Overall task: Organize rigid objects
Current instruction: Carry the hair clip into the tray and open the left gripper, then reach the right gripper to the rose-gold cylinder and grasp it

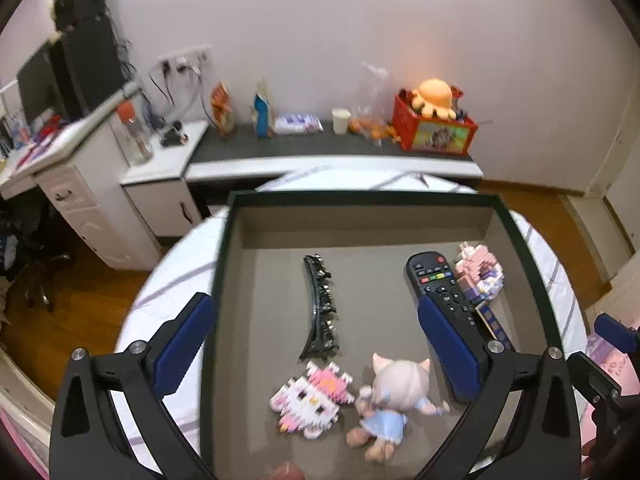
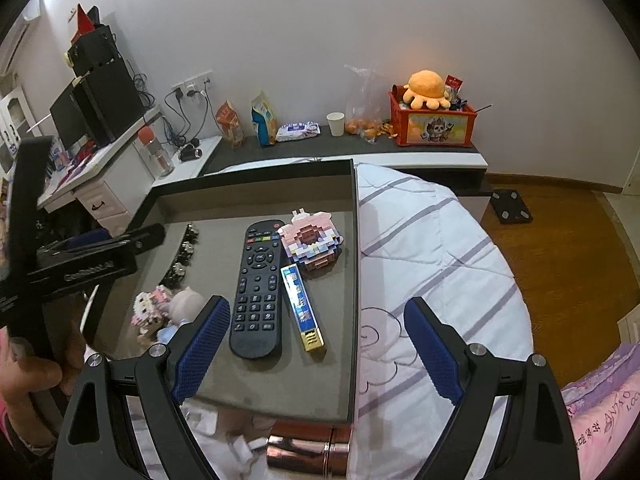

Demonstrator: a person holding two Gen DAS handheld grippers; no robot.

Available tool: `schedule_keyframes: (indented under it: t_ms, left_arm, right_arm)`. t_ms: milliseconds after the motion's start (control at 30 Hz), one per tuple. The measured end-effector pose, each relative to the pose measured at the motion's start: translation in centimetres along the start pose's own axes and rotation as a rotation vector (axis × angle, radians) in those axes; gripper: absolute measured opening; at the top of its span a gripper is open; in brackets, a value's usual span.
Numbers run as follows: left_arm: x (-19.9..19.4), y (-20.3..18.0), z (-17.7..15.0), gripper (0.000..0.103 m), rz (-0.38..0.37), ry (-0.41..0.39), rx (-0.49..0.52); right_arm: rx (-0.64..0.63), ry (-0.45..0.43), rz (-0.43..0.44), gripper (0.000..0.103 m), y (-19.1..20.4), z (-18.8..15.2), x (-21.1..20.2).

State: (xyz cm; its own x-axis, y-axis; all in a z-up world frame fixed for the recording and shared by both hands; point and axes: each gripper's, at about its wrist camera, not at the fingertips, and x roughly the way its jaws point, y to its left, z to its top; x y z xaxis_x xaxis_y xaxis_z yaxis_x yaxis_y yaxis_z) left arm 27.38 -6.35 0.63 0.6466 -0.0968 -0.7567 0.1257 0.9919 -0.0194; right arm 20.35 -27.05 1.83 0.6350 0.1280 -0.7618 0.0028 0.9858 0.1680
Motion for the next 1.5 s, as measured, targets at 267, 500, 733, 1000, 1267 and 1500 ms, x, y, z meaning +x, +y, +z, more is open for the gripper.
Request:
schedule_keyframes:
  t_ms: [267,500,733,1000,1267,1500]
  left_arm:
    - [-6.4,1.3,-2.1,0.103,0.086,-0.089,-0.043]
    - [-10.7,1.5,-5.1,0.103,0.055,-0.107,-0.054]
    - [-13.1,1.2,-8.8,0.103,0.034,-0.087,-0.055]
    - [-13.1,1.3,-12.6,0.103,0.023,-0.023,-0.083]
    - [-12.4,1.6,-13.3,0.103,0.009,0.002,-0.09]
    - [-11.1,1.2,-13.4,0.103,0.006,0.021,-0.081]
  right_arm:
    - [0.002,-0.04,-0.005,0.09,0.4,-1.5,-3.6]
    - [-0.002,-0.062,-0.003,0.09,1.0,-3.4,-6.2]
    - [0.0,-0.041,0.002,0.09,1.0,-5.8,-7.0]
    - [-0.003,-0.002,-0.007,0.09,0.9,-8.2,-7.0]
    - [-0.003,0.037,-0.032,0.09,0.9,-9.1,-5.9]
    - [0.021,0.087,-0.061,0.09,0.4,-9.2,-3.3]
